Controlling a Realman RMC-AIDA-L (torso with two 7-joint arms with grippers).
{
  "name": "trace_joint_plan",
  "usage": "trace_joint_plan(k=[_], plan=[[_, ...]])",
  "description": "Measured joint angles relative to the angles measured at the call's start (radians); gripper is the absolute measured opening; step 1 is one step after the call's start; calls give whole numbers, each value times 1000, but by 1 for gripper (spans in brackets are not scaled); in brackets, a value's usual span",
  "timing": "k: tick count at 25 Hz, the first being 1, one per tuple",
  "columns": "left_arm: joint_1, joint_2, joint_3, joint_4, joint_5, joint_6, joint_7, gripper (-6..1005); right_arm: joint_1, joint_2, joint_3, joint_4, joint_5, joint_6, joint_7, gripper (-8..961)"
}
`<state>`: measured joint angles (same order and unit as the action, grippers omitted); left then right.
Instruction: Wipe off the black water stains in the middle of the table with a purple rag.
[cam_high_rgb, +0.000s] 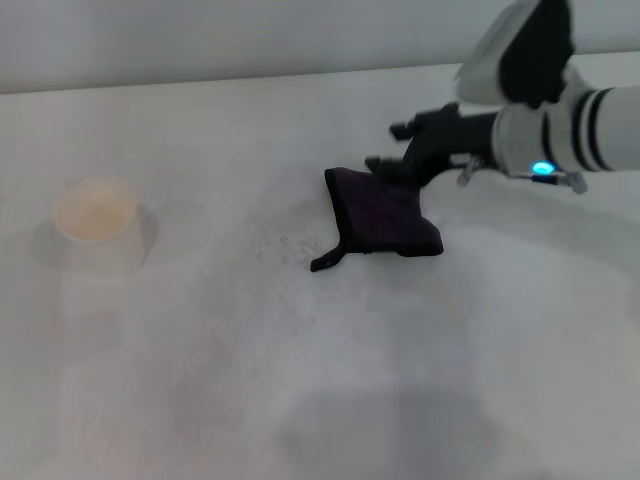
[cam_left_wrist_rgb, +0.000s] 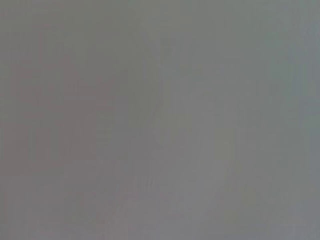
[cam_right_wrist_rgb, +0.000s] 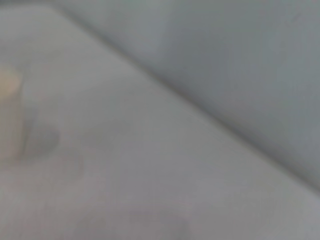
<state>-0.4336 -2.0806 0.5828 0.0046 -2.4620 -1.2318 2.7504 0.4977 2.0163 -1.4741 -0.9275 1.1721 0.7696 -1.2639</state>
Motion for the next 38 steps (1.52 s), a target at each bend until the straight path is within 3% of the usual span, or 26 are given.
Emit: trace_joint_plan(k=[6,10,18,21,24,38], plan=[[1,0,0,0,-1,0,0,872,-51,1,100,74,425,-9,-312,635],[3,-1,0,-1,-9,0,0,873,-70,1,191,220,781,54,-588,799],[-2,-3,0,-8,-23,2,0,872,-55,7,398,672,1328,328,-1340,864],[-1,-4,0,-8,-23,5,0,873,-40,10,500,788,1374,312,-1505,862],[-2,-4,2,-8,-21,9,2,873,-39,8,565,840,1377,287,-1525,862],[-24,-4,9,-9,-1,12,22,876,-39,11,580,871,1382,228,-1487,862]])
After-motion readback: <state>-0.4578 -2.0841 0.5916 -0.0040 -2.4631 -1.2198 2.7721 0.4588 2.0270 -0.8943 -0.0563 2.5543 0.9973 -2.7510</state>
